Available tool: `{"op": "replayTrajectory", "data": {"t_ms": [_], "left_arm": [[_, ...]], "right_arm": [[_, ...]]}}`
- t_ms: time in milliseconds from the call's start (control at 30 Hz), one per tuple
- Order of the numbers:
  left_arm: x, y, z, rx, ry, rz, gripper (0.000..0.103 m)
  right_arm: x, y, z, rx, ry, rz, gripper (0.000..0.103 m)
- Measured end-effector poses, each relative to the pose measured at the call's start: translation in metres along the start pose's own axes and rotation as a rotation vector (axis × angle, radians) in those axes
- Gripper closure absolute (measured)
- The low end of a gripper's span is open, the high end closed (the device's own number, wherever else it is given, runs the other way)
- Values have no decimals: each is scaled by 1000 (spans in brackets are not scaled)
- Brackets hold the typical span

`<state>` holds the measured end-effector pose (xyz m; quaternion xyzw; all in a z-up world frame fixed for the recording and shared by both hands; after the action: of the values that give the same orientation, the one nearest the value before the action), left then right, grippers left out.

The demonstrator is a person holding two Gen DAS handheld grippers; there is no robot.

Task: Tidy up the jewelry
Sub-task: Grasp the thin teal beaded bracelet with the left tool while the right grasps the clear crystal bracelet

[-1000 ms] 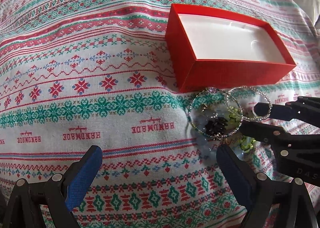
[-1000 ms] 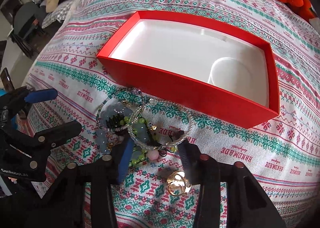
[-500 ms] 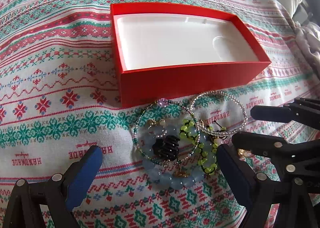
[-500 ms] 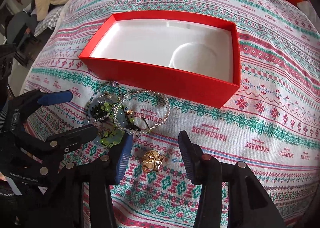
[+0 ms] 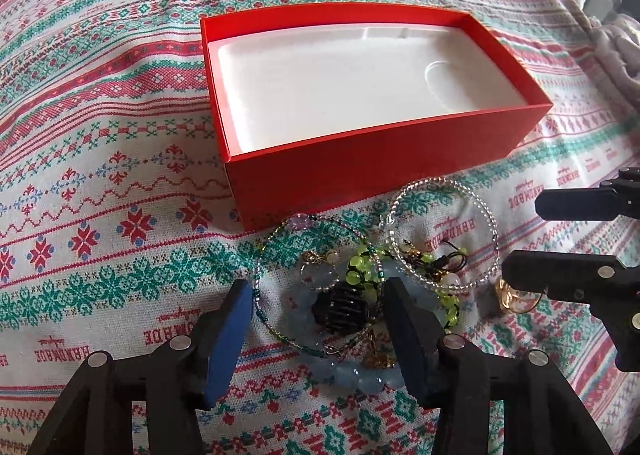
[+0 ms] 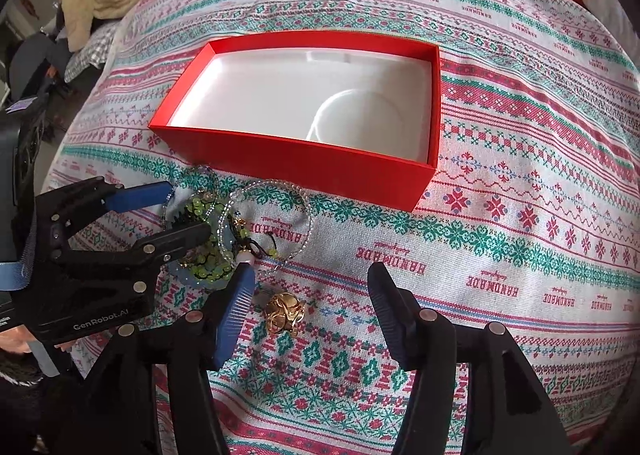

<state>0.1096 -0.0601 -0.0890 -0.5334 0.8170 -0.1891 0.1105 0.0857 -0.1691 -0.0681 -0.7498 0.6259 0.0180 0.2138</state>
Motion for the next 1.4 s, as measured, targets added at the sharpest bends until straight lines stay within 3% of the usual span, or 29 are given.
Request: {"op": "replayTrajectory", "data": {"t_ms": [300,767,1000,1233,1333,1400], "left_arm": [[-15,4,-19,40,-34,7,48],[-35,13,-19,21,-69,-26,48],[-36,13,-23,28,-77,-30,48],[-36,11,-32,47,-79,-31,48],[-35,12,-35,51,-79,-28,48],[-35,13,-35,52,-79,-27,48]], "right_arm": [[-15,-7,7,1,-17,-1,36],[-27,-17,38,-35,18,-63,36],[-38,-22,40,-29,33,-102,49],[-38,-16,28,-13,19,-105,54],[-36,-14,26,-16,16,-90,49],[-36,-13,23,-3,21,-81,34]]}}
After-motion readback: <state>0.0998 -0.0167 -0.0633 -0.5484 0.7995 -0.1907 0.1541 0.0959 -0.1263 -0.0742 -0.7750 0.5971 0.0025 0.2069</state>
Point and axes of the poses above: each gripper's, at about its wrist camera, not at the fingertips, and z roughly the way its jaws point, x to its right, y to its underside, the point moved 7 cm from there along z, roughly the way its jaws point, and after that the axes turned 8 degrees about -y, right-handed, at the moved point
